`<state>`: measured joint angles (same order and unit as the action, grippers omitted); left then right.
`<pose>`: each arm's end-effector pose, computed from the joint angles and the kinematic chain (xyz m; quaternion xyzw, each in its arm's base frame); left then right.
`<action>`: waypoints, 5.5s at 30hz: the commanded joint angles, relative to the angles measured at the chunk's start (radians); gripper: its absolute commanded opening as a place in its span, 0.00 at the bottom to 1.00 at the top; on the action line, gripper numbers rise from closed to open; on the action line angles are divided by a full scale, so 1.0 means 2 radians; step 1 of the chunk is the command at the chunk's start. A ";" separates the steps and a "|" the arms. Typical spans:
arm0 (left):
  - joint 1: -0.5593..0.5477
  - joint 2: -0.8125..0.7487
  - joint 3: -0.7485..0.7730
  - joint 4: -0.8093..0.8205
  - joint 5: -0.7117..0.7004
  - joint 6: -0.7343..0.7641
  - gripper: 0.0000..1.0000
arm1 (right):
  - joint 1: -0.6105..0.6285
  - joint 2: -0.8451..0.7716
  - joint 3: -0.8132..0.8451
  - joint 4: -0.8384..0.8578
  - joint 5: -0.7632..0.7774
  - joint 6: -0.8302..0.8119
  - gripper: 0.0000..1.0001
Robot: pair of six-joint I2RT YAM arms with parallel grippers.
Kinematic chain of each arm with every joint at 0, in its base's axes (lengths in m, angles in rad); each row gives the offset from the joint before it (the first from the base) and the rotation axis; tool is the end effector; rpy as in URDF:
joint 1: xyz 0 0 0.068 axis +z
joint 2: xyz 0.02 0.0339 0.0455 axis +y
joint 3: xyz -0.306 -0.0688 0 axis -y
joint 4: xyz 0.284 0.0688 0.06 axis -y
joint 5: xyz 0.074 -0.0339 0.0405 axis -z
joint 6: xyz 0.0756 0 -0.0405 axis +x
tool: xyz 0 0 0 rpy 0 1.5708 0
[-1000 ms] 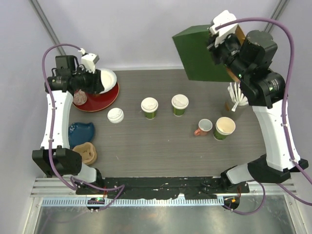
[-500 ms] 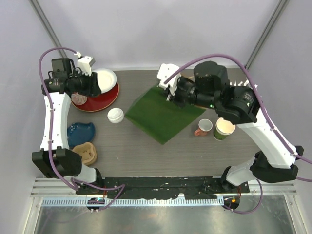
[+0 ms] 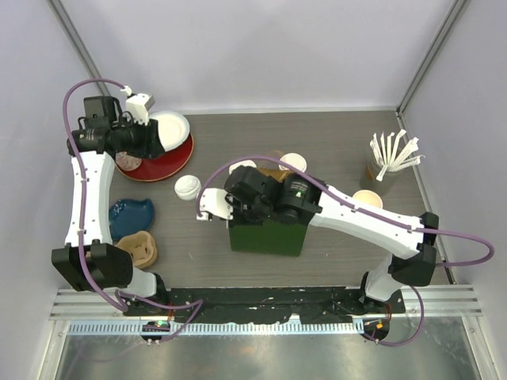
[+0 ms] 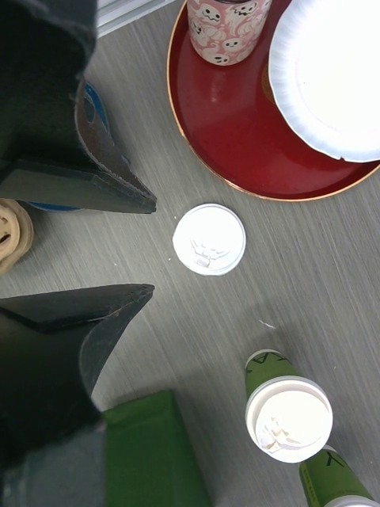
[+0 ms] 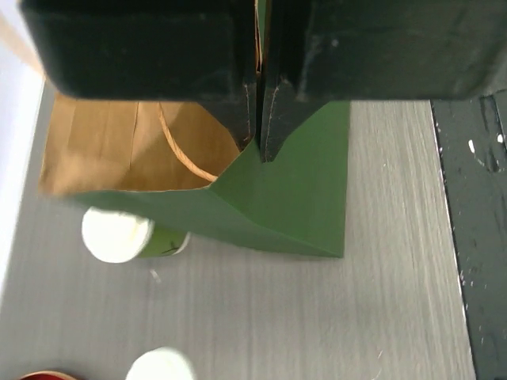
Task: Pack the takeout coffee
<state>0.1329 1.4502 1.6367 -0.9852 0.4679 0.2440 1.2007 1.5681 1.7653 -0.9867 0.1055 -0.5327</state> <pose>0.3513 0.0126 0.4275 0.1372 0.8949 -0.1423 0.4000 0.1488 0.3616 0.4281 -0.6908 0.6130 0.0786 0.3752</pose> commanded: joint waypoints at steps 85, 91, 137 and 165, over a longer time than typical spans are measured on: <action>0.326 -0.052 -0.330 -0.100 -0.159 0.133 0.29 | 0.009 -0.075 0.025 0.086 -0.055 0.113 0.84; 0.326 -0.069 -0.332 -0.086 -0.182 0.120 0.33 | 0.009 -0.073 0.025 0.082 -0.059 0.108 0.84; 0.325 -0.092 -0.256 -0.160 -0.158 0.146 0.00 | 0.009 -0.070 0.039 0.056 -0.070 0.100 0.84; -0.060 -0.066 0.177 -0.189 -0.144 -0.109 0.00 | -0.020 0.099 0.308 0.152 0.160 0.316 0.74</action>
<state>0.0517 1.3258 2.0014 -1.3411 0.1944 0.1337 1.1645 1.6543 2.2848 -0.7452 0.3672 0.0093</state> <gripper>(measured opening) 0.022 0.745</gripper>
